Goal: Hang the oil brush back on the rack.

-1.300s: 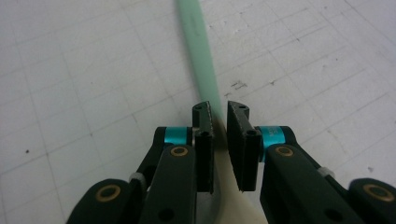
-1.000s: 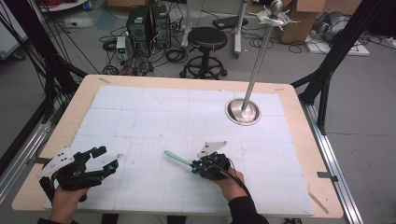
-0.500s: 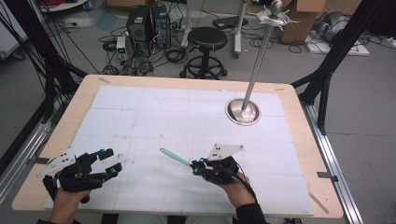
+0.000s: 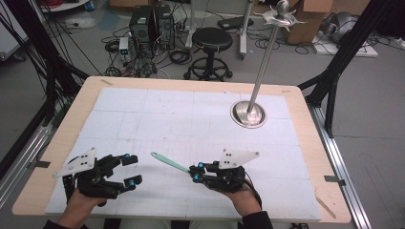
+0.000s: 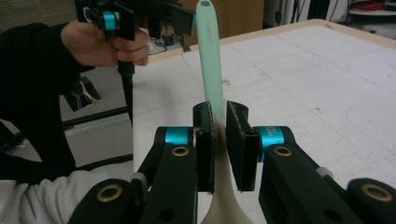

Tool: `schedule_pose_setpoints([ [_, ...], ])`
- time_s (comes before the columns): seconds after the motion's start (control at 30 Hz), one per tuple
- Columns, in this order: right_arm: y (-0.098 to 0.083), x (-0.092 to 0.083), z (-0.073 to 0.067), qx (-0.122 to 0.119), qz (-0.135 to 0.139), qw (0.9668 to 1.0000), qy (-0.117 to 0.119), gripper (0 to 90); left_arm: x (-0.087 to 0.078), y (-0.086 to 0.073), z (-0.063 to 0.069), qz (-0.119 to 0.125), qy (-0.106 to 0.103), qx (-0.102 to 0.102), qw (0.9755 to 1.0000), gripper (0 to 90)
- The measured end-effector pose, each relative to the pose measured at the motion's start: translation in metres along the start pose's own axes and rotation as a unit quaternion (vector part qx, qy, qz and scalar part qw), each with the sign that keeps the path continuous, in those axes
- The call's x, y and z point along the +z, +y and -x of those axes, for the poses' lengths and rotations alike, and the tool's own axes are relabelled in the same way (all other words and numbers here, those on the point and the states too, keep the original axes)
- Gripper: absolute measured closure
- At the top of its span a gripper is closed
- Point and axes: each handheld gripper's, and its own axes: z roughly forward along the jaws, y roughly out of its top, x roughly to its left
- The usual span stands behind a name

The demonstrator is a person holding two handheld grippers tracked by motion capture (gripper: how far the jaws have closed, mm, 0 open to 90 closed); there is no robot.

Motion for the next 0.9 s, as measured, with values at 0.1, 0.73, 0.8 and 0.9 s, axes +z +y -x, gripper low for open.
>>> schedule_pose_setpoints([
  [0.1, 0.003, 0.000, -0.003, -0.004, 0.007, 0.9999, 0.008, 81.8, 0.008, 0.003, 0.000, 0.011, -0.015, -0.010, 0.9998, 30.2],
  [0.73, 0.014, -0.008, -0.014, -0.011, 0.057, 0.9973, 0.045, 81.7, 0.042, 0.022, 0.012, 0.032, -0.087, -0.012, 0.9956, 41.7],
  [0.8, 0.014, -0.009, -0.014, -0.010, 0.059, 0.9971, 0.047, 81.7, 0.043, 0.023, 0.013, 0.033, -0.092, -0.010, 0.9952, 43.8],
  [0.9, 0.014, -0.008, -0.015, -0.009, 0.059, 0.9969, 0.051, 81.8, 0.045, 0.024, 0.014, 0.035, -0.098, -0.009, 0.9946, 46.7],
])
